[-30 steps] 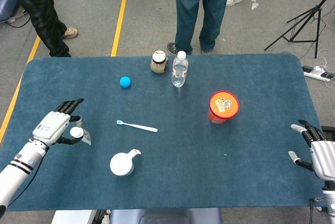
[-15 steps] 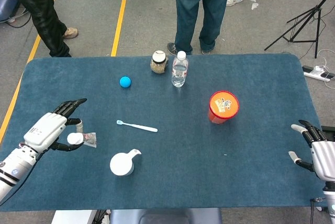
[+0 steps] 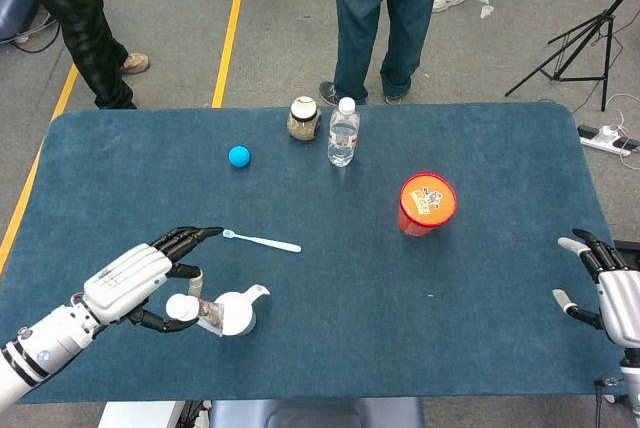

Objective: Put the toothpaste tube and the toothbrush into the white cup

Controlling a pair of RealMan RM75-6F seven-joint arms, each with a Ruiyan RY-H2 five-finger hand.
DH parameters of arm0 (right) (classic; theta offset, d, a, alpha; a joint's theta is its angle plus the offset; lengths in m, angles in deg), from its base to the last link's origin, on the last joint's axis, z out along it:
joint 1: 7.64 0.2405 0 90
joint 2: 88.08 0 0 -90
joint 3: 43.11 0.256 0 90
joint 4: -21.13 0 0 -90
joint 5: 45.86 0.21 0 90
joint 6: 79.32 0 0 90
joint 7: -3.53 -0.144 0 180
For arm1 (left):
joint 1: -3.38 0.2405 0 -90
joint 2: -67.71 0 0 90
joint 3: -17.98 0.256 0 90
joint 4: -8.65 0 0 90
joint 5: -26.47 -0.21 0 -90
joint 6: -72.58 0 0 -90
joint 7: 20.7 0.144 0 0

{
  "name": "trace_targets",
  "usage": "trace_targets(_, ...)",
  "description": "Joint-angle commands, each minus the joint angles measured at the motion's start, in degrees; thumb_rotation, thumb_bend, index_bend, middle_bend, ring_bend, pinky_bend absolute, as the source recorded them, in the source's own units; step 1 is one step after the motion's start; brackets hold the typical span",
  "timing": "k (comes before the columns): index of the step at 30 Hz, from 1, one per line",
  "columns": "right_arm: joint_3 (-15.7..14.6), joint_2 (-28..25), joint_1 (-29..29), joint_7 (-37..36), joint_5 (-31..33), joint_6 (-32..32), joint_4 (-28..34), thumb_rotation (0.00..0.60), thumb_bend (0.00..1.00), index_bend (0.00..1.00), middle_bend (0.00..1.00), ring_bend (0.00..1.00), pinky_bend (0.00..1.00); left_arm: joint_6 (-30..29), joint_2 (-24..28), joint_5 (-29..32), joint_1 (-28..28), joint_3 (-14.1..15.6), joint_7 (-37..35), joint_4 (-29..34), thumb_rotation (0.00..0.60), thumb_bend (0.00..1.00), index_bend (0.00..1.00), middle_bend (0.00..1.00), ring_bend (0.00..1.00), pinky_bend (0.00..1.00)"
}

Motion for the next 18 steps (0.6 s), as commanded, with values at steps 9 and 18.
trace_targets(9,0.17,-0.95,-0.45,-2.23,-0.18,-0.87,0.2,0.6,0.16,0.27,0.19,0.24,0.58,4.33,-7.54,3.89,-3.75,-0.56,4.7,-0.99,0.6,0.3,0.7,0.0,0.0,0.05)
trace_targets(18,0.26,-1.35,-0.61,-3.21,-0.21,-1.11,0.23,0.6,0.16,0.27,0.19,0.24,0.58,7.07,-13.12,9.48,-5.8,-0.63,8.91,-3.88,0.6,0.3,0.7,0.0,0.0,0.05)
